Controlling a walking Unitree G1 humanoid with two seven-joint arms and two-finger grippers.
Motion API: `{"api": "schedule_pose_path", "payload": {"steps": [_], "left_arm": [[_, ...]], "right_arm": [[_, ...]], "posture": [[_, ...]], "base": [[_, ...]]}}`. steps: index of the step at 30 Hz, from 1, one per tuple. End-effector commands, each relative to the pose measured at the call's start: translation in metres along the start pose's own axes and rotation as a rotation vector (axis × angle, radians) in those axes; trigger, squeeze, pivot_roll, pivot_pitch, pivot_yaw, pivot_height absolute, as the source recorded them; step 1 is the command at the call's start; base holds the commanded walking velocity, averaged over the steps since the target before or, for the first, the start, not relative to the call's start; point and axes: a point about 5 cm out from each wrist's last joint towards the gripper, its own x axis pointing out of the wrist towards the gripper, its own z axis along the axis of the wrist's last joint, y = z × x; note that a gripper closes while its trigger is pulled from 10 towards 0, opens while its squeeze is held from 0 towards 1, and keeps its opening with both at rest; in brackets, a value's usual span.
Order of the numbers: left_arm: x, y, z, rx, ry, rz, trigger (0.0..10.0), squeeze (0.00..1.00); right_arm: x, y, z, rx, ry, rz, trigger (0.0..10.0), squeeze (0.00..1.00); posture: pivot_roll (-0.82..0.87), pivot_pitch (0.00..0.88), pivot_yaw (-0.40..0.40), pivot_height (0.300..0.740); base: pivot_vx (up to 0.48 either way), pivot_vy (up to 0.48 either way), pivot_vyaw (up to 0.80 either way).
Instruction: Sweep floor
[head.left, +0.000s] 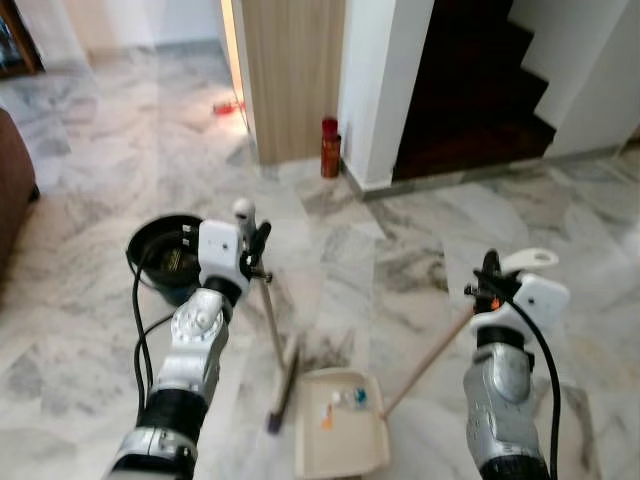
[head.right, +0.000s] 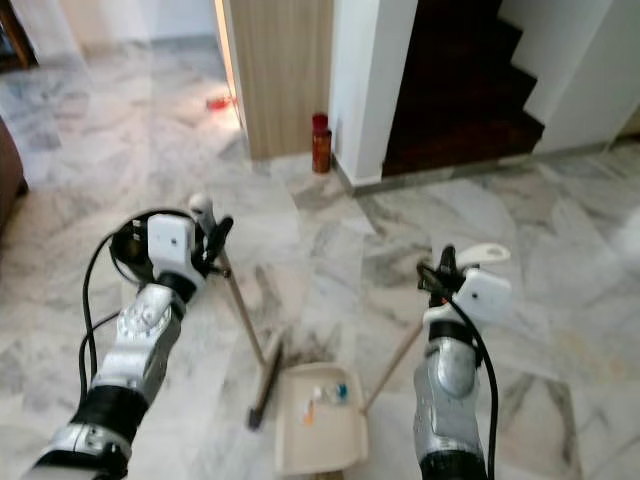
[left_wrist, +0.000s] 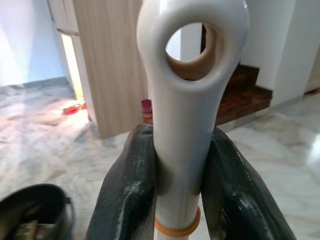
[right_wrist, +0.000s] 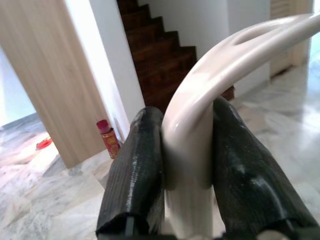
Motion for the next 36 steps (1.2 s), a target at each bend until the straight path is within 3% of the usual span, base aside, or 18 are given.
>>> {"api": "schedule_pose_path", "payload": {"steps": [1, 9, 30, 36], "left_arm": [[0.0054, -0.0045, 0.0114, 0.004, -0.052, -0.014, 10.0, 0.00], [0.0055, -0.0046, 0.0112, 0.003, -0.051, -0.015, 10.0, 0.00], [0.0046, -0.0041, 0.0108, 0.009, -0.047, -0.015, 10.0, 0.00], [0.0044, -0.0041, 0.0112, 0.017, -0.047, -0.017, 10.0, 0.00]], "right_arm": [[0.0041, -0.0032, 0.0112, 0.012, -0.052, -0.012, 10.0, 0.00], [0.0037, -0.0010, 0.0111, 0.011, -0.053, 0.000, 10.0, 0.00], [0.0019, 0.0022, 0.0101, 0.017, -0.047, 0.027, 10.0, 0.00], [0.0014, 0.0035, 0.0101, 0.015, -0.048, 0.033, 10.0, 0.00]], "posture": [[0.09, 0.021, -0.003, 0.740], [0.09, 0.021, -0.002, 0.740], [0.09, 0.026, -0.001, 0.740], [0.10, 0.027, 0.000, 0.740]], "base": [[0.000, 0.266, 0.00], [0.000, 0.267, 0.53], [0.000, 0.267, 0.00], [0.000, 0.000, 0.21]]}}
